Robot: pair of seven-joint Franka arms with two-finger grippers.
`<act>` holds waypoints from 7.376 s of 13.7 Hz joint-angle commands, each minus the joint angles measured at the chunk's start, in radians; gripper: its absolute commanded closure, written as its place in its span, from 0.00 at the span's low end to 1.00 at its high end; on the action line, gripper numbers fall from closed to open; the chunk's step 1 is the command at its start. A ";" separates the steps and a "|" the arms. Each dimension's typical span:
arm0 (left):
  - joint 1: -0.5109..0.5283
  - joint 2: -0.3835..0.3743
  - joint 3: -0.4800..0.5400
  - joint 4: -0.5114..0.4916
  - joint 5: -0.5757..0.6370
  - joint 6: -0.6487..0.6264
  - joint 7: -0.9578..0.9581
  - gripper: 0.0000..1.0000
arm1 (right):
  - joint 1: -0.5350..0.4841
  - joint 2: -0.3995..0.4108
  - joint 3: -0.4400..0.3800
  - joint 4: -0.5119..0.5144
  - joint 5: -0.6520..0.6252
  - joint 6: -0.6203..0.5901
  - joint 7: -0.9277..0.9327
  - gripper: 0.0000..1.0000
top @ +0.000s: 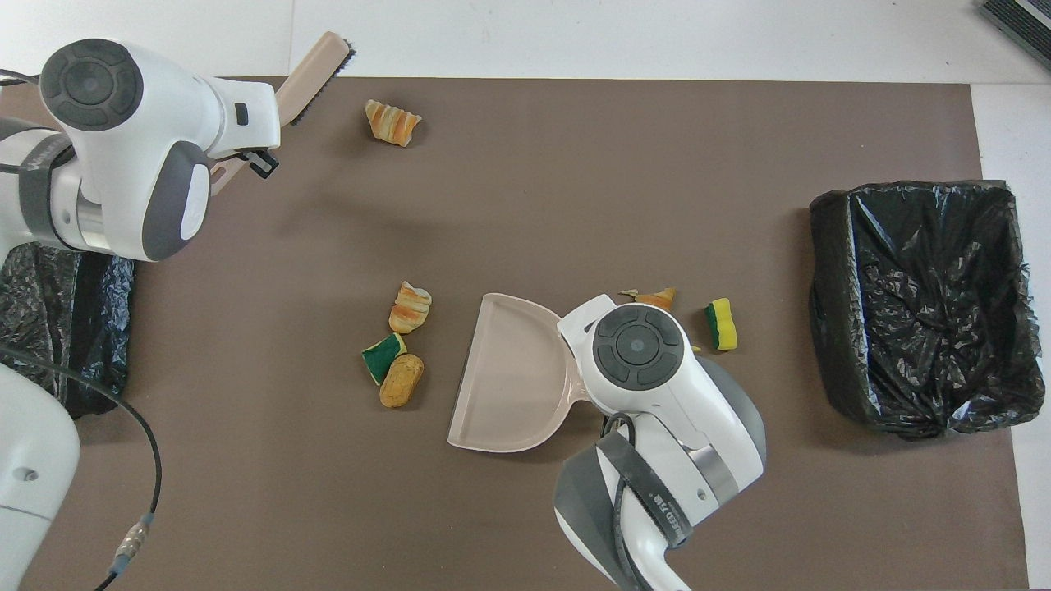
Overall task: Sweep and dump trash in bin
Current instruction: 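Reach the brush behind the farthest bread piece with the left gripper, then sweep the far bread piece toward the pile with the left gripper, then sweep the pile into the dustpan with the left gripper's brush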
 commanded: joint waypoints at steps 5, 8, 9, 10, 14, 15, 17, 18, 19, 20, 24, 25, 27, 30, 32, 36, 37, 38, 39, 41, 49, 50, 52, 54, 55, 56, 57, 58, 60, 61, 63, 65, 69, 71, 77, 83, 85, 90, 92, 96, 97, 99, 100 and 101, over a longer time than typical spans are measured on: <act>-0.058 0.214 -0.010 0.197 0.242 0.077 0.034 1.00 | -0.018 -0.017 0.001 -0.025 -0.012 0.046 -0.001 1.00; -0.066 0.208 -0.008 0.191 0.286 0.048 0.058 1.00 | -0.016 -0.017 0.001 -0.025 -0.012 0.045 0.011 1.00; -0.067 0.202 -0.010 0.191 0.321 0.009 0.069 1.00 | -0.016 -0.017 0.001 -0.025 -0.012 0.045 0.020 1.00; -0.077 0.197 -0.010 0.191 0.349 -0.029 0.092 1.00 | -0.016 -0.017 0.003 -0.025 -0.011 0.043 0.029 1.00; -0.086 0.114 -0.014 0.134 0.349 -0.103 0.241 1.00 | -0.007 -0.022 0.003 -0.025 -0.011 0.032 0.056 1.00; -0.084 0.084 -0.016 0.105 0.346 -0.126 0.294 1.00 | -0.007 -0.022 0.003 -0.025 -0.011 0.032 0.056 1.00; -0.083 0.013 -0.016 0.004 0.342 -0.138 0.344 1.00 | -0.007 -0.022 0.003 -0.025 -0.011 0.031 0.056 1.00; -0.081 -0.010 -0.016 -0.044 0.342 -0.131 0.345 1.00 | -0.007 -0.022 0.003 -0.024 -0.011 0.029 0.057 1.00; -0.078 -0.021 -0.016 -0.065 0.343 -0.134 0.365 1.00 | -0.007 -0.022 0.003 -0.024 -0.011 0.028 0.063 1.00; -0.084 -0.031 -0.014 -0.076 0.343 -0.149 0.402 1.00 | -0.005 -0.022 0.003 -0.024 -0.009 0.028 0.065 1.00; -0.080 -0.102 -0.016 -0.118 0.340 -0.193 0.462 1.00 | -0.004 -0.024 0.004 -0.024 -0.009 0.026 0.066 1.00; -0.075 -0.105 -0.016 -0.104 0.334 -0.184 0.453 1.00 | -0.004 -0.024 0.006 -0.024 -0.009 0.025 0.077 1.00; -0.069 -0.090 -0.013 -0.070 0.253 -0.158 0.438 1.00 | -0.001 -0.027 0.009 -0.024 -0.009 0.023 0.091 1.00; -0.046 -0.072 -0.007 -0.079 0.220 0.003 0.395 1.00 | -0.001 -0.028 0.010 -0.024 -0.009 0.017 0.092 1.00; -0.049 -0.039 -0.007 -0.079 0.220 0.044 0.326 1.00 | -0.001 -0.028 0.012 -0.022 -0.009 0.013 0.097 1.00; -0.046 -0.024 -0.007 -0.121 0.230 0.052 0.322 1.00 | -0.004 -0.017 0.009 -0.006 -0.018 0.009 0.080 1.00; -0.046 -0.027 -0.007 -0.147 0.228 0.055 0.322 1.00 | -0.004 -0.017 0.010 -0.001 -0.040 0.008 0.079 1.00; -0.047 -0.036 -0.007 -0.170 0.227 0.045 0.322 1.00 | 0.002 -0.022 0.014 -0.001 -0.061 0.009 0.092 1.00; -0.046 -0.059 -0.007 -0.226 0.225 0.046 0.321 1.00 | 0.033 -0.025 0.012 -0.002 -0.075 0.014 0.114 1.00; -0.044 -0.139 -0.007 -0.378 0.224 0.038 0.275 1.00 | 0.061 -0.031 0.014 -0.002 -0.142 0.014 0.219 1.00; -0.161 -0.324 -0.014 -0.535 0.144 -0.363 0.166 1.00 | 0.053 -0.030 0.015 -0.004 -0.141 0.023 0.220 1.00; -0.181 -0.340 -0.014 -0.537 0.091 -0.435 0.081 1.00 | 0.053 -0.030 0.014 -0.004 -0.141 0.023 0.214 1.00; -0.195 -0.384 -0.014 -0.532 0.075 -0.480 0.008 1.00 | 0.053 -0.030 0.015 -0.004 -0.141 0.020 0.214 1.00; -0.183 -0.423 -0.010 -0.524 0.006 -0.486 -0.018 1.00 | 0.053 -0.030 0.015 -0.002 -0.140 0.017 0.210 1.00; -0.173 -0.442 -0.008 -0.523 0.000 -0.488 -0.033 1.00 | 0.053 -0.030 0.015 -0.002 -0.140 0.016 0.207 1.00; -0.169 -0.459 -0.008 -0.523 0.000 -0.489 -0.041 1.00 | 0.050 -0.028 0.015 -0.002 -0.140 0.016 0.169 1.00; -0.170 -0.470 -0.008 -0.526 -0.002 -0.497 -0.067 1.00 | 0.047 -0.028 0.014 -0.002 -0.138 0.016 0.108 1.00; -0.170 -0.475 -0.010 -0.532 -0.002 -0.520 -0.208 1.00 | 0.044 -0.027 0.014 -0.002 -0.138 0.017 0.042 1.00; -0.167 -0.507 -0.010 -0.581 -0.003 -0.543 -0.415 1.00 | 0.041 -0.024 0.014 -0.002 -0.138 0.028 -0.070 1.00; -0.170 -0.536 -0.010 -0.630 -0.010 -0.529 -0.428 1.00 | 0.027 -0.021 0.014 -0.002 -0.138 0.029 -0.085 1.00; -0.147 -0.594 -0.008 -0.738 -0.069 -0.461 -0.432 1.00 | 0.022 -0.019 0.014 -0.002 -0.129 0.029 -0.078 1.00; -0.115 -0.627 -0.010 -0.832 -0.074 -0.367 -0.429 1.00 | 0.016 -0.016 0.014 -0.002 -0.079 0.031 -0.037 1.00; -0.135 -0.610 -0.010 -0.854 -0.178 -0.319 -0.434 1.00 | 0.012 -0.019 0.014 -0.010 -0.063 0.029 0.006 1.00; -0.170 -0.607 -0.011 -0.863 -0.200 -0.315 -0.463 1.00 | 0.013 -0.020 0.014 -0.010 -0.063 0.029 0.008 1.00; -0.371 -0.565 -0.014 -0.862 -0.367 -0.241 -0.702 1.00 | 0.016 -0.020 0.014 -0.009 -0.063 0.026 0.006 1.00; -0.554 -0.570 -0.014 -0.837 -0.491 -0.189 -0.797 1.00 | 0.018 -0.024 0.014 -0.009 -0.065 0.008 0.006 1.00; -0.542 -0.555 -0.013 -0.787 -0.491 -0.235 -0.799 1.00 | 0.018 -0.024 0.014 -0.007 -0.066 0.008 0.006 1.00; -0.416 -0.572 -0.005 -0.638 -0.479 -0.386 -0.833 1.00 | 0.016 -0.024 0.014 -0.004 -0.065 0.006 0.006 1.00; -0.361 -0.572 -0.005 -0.565 -0.468 -0.480 -0.831 1.00 | 0.016 -0.022 0.014 -0.002 -0.065 0.003 0.010 1.00; -0.273 -0.578 -0.005 -0.503 -0.380 -0.561 -0.831 1.00 | 0.002 -0.028 0.014 0.020 -0.063 -0.026 0.036 1.00; -0.264 -0.578 -0.005 -0.500 -0.349 -0.565 -0.831 1.00 | -0.005 -0.033 0.014 0.021 -0.061 -0.030 0.037 1.00; -0.238 -0.579 -0.005 -0.503 -0.269 -0.572 -0.822 1.00 | -0.018 -0.045 0.014 0.021 -0.061 -0.030 0.042 1.00; -0.216 -0.578 -0.005 -0.506 -0.255 -0.554 -0.819 1.00 | -0.030 -0.051 0.012 0.021 -0.060 -0.030 0.042 1.00; -0.172 -0.576 -0.007 -0.512 -0.257 -0.527 -0.831 1.00 | -0.045 -0.060 0.012 0.022 -0.058 -0.029 0.042 1.00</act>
